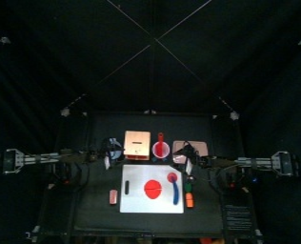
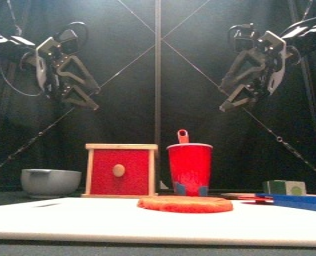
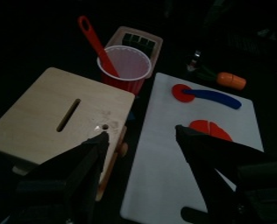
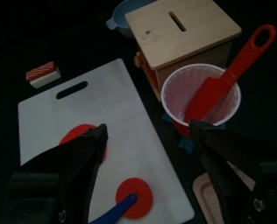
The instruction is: Grab top half of cut dough
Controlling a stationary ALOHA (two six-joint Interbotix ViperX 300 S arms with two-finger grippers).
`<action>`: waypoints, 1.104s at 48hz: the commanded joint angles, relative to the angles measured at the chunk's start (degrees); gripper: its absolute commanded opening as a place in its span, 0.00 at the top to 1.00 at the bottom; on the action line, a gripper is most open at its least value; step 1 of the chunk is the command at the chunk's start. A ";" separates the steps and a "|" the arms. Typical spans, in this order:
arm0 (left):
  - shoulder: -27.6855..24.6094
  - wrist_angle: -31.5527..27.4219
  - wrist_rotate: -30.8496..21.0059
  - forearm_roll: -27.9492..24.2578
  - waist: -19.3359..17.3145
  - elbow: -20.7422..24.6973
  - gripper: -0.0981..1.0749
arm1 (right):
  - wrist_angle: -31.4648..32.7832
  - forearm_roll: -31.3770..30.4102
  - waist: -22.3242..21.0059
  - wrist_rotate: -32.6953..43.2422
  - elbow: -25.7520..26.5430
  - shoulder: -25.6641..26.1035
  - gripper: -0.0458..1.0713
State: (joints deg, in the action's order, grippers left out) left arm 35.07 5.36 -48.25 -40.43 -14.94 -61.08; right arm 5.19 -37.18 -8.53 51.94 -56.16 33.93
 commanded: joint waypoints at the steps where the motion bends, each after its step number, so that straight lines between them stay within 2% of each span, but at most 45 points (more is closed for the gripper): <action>1: -0.09 0.62 0.00 0.00 0.18 1.14 0.10 | -0.35 0.35 0.00 0.79 1.41 0.44 0.05; 6: -0.09 0.62 0.00 0.00 0.44 1.58 0.10 | -0.35 4.04 0.26 0.79 2.11 0.26 0.05; 18: 0.00 0.70 0.00 0.00 1.05 2.11 0.10 | -1.14 23.99 1.23 0.70 2.64 -0.62 0.05; 28: -0.09 0.79 0.00 0.00 1.05 2.11 0.10 | -0.70 40.61 5.80 0.62 2.20 -4.39 0.05; 37: -0.09 0.79 0.00 0.00 1.05 2.11 0.10 | -0.97 47.64 8.70 0.62 3.08 -12.39 0.05; 53: -0.09 -0.35 0.09 -2.02 0.70 2.64 0.10 | -0.44 52.38 12.57 0.79 10.02 -26.46 0.05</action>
State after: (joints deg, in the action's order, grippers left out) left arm 35.07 5.27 -48.25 -41.92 -14.06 -60.29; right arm 4.92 14.85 3.43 52.73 -48.34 8.26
